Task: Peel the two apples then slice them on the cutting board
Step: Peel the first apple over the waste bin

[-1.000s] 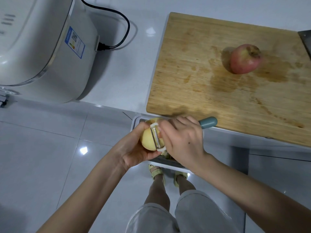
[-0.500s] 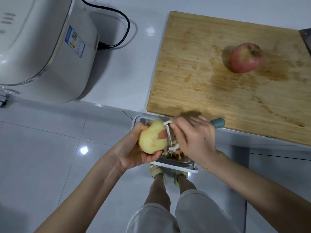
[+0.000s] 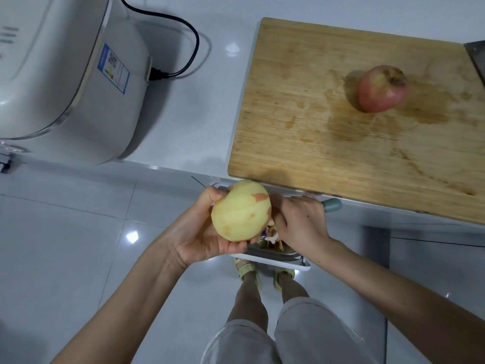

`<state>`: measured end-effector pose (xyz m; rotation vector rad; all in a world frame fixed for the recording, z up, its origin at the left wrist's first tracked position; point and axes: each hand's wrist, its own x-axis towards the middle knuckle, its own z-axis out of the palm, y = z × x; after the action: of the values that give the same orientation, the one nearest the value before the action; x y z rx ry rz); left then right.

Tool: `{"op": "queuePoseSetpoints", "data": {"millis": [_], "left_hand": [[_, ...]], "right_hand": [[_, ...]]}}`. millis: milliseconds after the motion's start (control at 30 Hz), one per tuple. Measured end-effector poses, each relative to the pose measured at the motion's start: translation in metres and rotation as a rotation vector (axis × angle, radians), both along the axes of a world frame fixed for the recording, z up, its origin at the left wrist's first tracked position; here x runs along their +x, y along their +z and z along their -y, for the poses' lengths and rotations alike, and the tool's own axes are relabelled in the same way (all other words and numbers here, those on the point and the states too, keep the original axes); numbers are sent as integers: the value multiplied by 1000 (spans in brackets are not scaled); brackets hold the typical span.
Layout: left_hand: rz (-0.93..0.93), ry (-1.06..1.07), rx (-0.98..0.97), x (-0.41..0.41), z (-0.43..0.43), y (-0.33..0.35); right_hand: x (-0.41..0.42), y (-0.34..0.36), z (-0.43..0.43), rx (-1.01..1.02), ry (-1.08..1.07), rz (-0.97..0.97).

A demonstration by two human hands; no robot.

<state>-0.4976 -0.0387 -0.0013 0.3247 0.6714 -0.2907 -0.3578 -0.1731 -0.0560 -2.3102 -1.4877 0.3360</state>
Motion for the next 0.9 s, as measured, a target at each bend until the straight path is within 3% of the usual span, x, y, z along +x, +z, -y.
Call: {"op": "queuePoseSetpoints", "data": {"millis": [100,200,367,433,533,633,900], "left_hand": [[-74,69,23,-5,-5,-9],[-108,91,20,-7,-6,-15],[-135,80,27,-7,-5,-19],[-166,97,32,-7,-4,-20],[-197,143,64,-3,-1,-20],[-191,154,99,1,2,-19],[-119,126,-33,-6,-5,-19]], "right_hand": [[5,1,0,-167,-102,-101],[9,10,-3,-343,-142,-329],[13,21,-4,-290,-394,-1024],[7,30,-3,-79,-361,-858],[0,43,-7,282,-145,-297],[-4,45,-18,394,2,27],[9,17,-8,312,46,92]]}}
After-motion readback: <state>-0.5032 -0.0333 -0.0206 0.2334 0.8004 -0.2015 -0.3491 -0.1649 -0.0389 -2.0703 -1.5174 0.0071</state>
